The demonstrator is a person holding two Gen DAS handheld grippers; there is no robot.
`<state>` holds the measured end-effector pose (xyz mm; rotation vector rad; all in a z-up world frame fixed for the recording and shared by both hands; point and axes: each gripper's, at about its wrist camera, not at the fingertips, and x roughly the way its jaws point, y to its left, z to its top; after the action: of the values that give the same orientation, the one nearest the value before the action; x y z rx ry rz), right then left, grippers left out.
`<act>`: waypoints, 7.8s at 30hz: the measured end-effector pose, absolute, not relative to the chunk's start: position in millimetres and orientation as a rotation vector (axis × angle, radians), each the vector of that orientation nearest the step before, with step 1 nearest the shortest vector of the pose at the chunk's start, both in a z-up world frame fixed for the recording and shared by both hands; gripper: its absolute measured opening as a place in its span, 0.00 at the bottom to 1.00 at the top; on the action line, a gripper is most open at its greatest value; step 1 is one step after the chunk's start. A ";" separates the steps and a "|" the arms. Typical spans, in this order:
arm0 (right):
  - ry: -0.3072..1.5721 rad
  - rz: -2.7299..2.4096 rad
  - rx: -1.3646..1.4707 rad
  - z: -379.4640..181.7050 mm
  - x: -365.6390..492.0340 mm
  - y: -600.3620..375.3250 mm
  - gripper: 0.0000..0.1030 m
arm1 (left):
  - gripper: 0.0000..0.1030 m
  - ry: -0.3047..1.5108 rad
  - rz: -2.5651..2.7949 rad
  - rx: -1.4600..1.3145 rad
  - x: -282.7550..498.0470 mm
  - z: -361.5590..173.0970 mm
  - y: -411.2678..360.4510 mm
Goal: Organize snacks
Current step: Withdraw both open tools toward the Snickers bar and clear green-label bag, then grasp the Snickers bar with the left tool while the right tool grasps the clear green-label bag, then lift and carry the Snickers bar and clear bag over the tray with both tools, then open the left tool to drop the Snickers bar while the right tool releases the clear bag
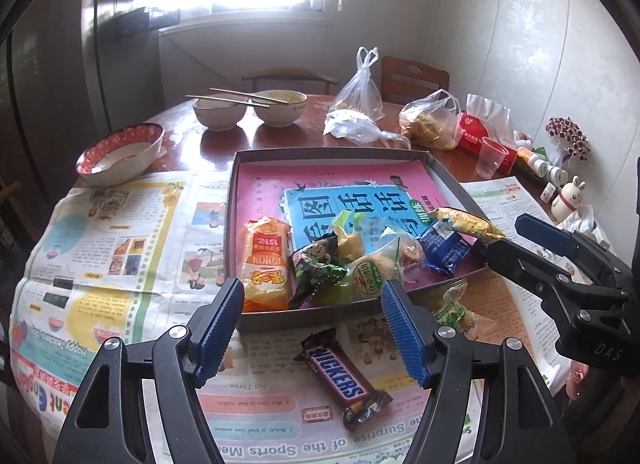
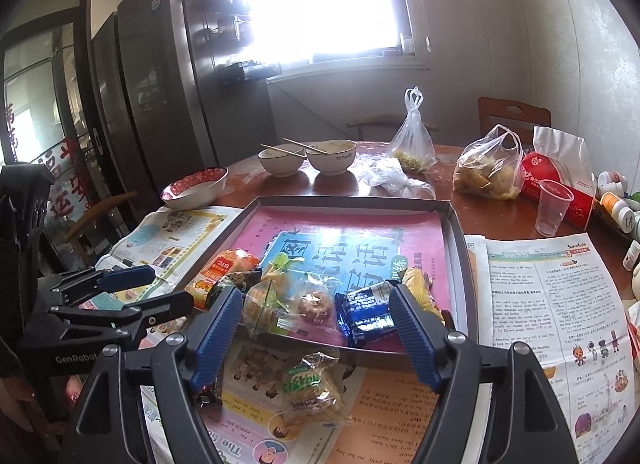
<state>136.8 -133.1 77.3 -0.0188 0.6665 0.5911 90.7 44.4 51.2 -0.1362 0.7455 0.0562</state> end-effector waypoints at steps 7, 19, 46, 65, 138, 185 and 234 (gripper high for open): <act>0.678 0.600 -0.013 77.5 130.2 -137.5 0.75 | 0.71 0.758 0.058 -0.148 81.0 50.4 50.6; 0.718 0.599 -0.053 62.0 114.7 -138.6 0.76 | 0.71 0.828 0.042 -0.158 74.6 32.3 44.6; 0.798 0.597 -0.136 18.0 117.8 -127.3 0.76 | 0.71 0.930 0.040 -0.168 92.3 -5.4 32.2; 0.809 0.563 -0.225 -8.6 125.8 -111.6 0.55 | 0.70 0.953 0.033 -0.186 101.7 -22.4 27.8; 0.734 0.583 -0.061 46.1 171.1 -116.3 0.40 | 0.28 0.815 0.018 -0.209 126.4 29.6 68.3; 0.777 0.551 -0.069 25.6 213.0 -89.0 0.41 | 0.28 0.813 -0.005 -0.227 166.8 11.6 66.4; 0.742 0.474 -0.014 40.8 200.6 -116.2 0.65 | 0.49 0.781 0.036 -0.214 154.1 24.4 69.5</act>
<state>200.6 -116.2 40.8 -0.0135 0.7421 0.4740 154.1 69.5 24.4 -0.2139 0.7815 0.0358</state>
